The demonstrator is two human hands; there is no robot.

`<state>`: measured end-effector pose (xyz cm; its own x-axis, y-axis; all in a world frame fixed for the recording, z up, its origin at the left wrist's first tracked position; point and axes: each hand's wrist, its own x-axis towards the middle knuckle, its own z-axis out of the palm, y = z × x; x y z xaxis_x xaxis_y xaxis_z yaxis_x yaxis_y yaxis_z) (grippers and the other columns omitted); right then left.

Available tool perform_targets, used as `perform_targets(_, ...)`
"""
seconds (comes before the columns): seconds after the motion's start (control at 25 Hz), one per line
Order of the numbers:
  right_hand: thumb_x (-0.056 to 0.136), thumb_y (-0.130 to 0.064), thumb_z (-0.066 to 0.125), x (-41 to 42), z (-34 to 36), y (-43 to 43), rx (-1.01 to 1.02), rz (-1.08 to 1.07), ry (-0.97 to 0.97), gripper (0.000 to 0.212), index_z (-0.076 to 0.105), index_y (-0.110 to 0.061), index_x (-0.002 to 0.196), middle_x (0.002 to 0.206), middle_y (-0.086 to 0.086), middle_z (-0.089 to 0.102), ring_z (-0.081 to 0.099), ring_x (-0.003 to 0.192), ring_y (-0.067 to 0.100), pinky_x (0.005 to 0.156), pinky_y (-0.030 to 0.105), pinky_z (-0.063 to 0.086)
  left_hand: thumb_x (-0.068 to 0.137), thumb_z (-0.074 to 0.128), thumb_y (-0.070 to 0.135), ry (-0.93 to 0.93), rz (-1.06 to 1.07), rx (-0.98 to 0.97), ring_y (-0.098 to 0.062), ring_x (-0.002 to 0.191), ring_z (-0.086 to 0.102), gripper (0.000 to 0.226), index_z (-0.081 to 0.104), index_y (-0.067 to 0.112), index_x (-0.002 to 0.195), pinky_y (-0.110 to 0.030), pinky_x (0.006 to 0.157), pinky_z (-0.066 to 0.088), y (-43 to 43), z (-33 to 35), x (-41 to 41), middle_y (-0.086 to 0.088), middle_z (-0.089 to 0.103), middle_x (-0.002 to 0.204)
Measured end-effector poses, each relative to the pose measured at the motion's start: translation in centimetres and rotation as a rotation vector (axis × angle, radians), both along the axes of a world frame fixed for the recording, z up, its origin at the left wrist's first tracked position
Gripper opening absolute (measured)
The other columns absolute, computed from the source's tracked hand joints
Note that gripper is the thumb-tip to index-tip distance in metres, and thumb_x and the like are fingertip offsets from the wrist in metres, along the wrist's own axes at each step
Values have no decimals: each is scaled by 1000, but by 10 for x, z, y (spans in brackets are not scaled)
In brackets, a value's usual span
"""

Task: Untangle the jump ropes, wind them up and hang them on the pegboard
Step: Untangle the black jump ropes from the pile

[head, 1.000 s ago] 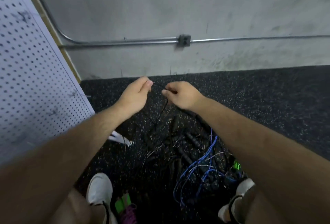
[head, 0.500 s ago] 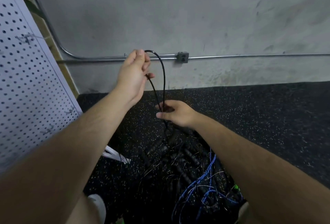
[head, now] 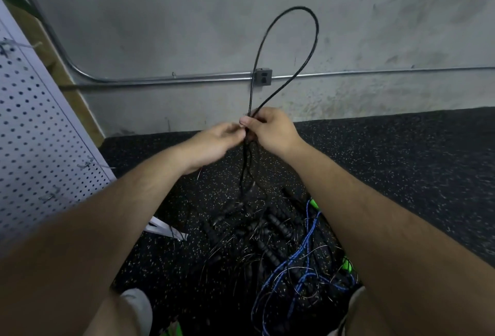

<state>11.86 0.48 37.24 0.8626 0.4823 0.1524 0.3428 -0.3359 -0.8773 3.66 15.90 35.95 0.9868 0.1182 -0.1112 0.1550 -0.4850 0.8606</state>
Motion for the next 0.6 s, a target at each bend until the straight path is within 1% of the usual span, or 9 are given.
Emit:
perform_targets(0.04, 97, -28, 67, -1, 4, 0, 32, -7, 6, 18, 71, -14, 87, 69, 0, 69, 64, 60, 8, 59, 21, 50, 100, 55, 51, 26, -34, 81, -10, 122, 59, 42, 54, 33, 138, -43, 113, 41, -2, -4, 1, 10, 61, 136)
perform_targets(0.08, 96, -28, 68, -1, 7, -1, 59, -9, 18, 19, 69, -14, 82, 67, 0, 69, 63, 58, 8, 59, 23, 52, 102, 54, 43, 25, -41, 104, -10, 114, 65, 33, 56, 34, 134, -42, 108, 47, -4, -6, 1, 10, 65, 130)
perform_targets(0.16, 95, -27, 70, -2, 9, -3, 82, -3, 43, 22, 67, -14, 77, 66, 3, 69, 62, 51, 6, 53, 22, 50, 104, 54, 37, 30, -62, -13, -10, 101, 72, 21, 59, 37, 124, -41, 98, 53, -10, -4, 1, 12, 67, 123)
perform_targets(0.2, 95, -27, 70, -3, 10, -5, 76, 2, 45, 23, 67, -14, 76, 67, 3, 70, 60, 48, 4, 51, 20, 48, 104, 54, 36, 28, -77, -69, -11, 100, 73, 17, 59, 39, 120, -40, 94, 54, -11, -4, 2, 13, 66, 123)
perform_targets(0.28, 95, -27, 70, -4, 11, -7, 65, 15, 46, 23, 67, -14, 77, 66, 3, 70, 61, 48, 4, 54, 23, 49, 103, 55, 31, 25, -98, -129, -15, 100, 73, 15, 62, 38, 116, -37, 88, 54, -11, -2, 4, 13, 68, 122)
perform_targets(0.36, 95, -27, 69, -5, 11, -9, 92, 26, 57, 21, 69, -13, 80, 66, 2, 70, 62, 52, 8, 59, 28, 52, 103, 57, 23, -15, -83, -166, -21, 96, 73, 14, 66, 29, 112, -39, 84, 54, -12, -5, 6, 8, 73, 112)
perform_targets(0.48, 100, -30, 61, 0, 9, -12, 165, 41, 69, 15, 69, -18, 93, 81, 0, 72, 67, 72, 11, 69, 32, 56, 102, 59, 19, -140, 29, -135, -22, 81, 71, 10, 69, 20, 99, -45, 86, 58, -13, -4, 11, 0, 76, 89)
perform_targets(0.56, 99, -25, 52, 5, 2, -16, 205, 50, 161, 16, 66, -22, 107, 101, 0, 73, 68, 93, 15, 79, 36, 56, 102, 58, 22, -230, 122, -131, -20, 74, 70, 13, 69, 22, 95, -43, 79, 59, -10, 5, 14, -3, 75, 83)
perform_targets(0.6, 98, -18, 50, 7, -3, -18, 189, 70, 237, 23, 63, -21, 116, 110, 3, 72, 66, 99, 18, 82, 36, 54, 103, 57, 22, -285, 160, -171, -19, 70, 68, 14, 68, 22, 95, -40, 74, 57, -8, 11, 14, -3, 75, 83)
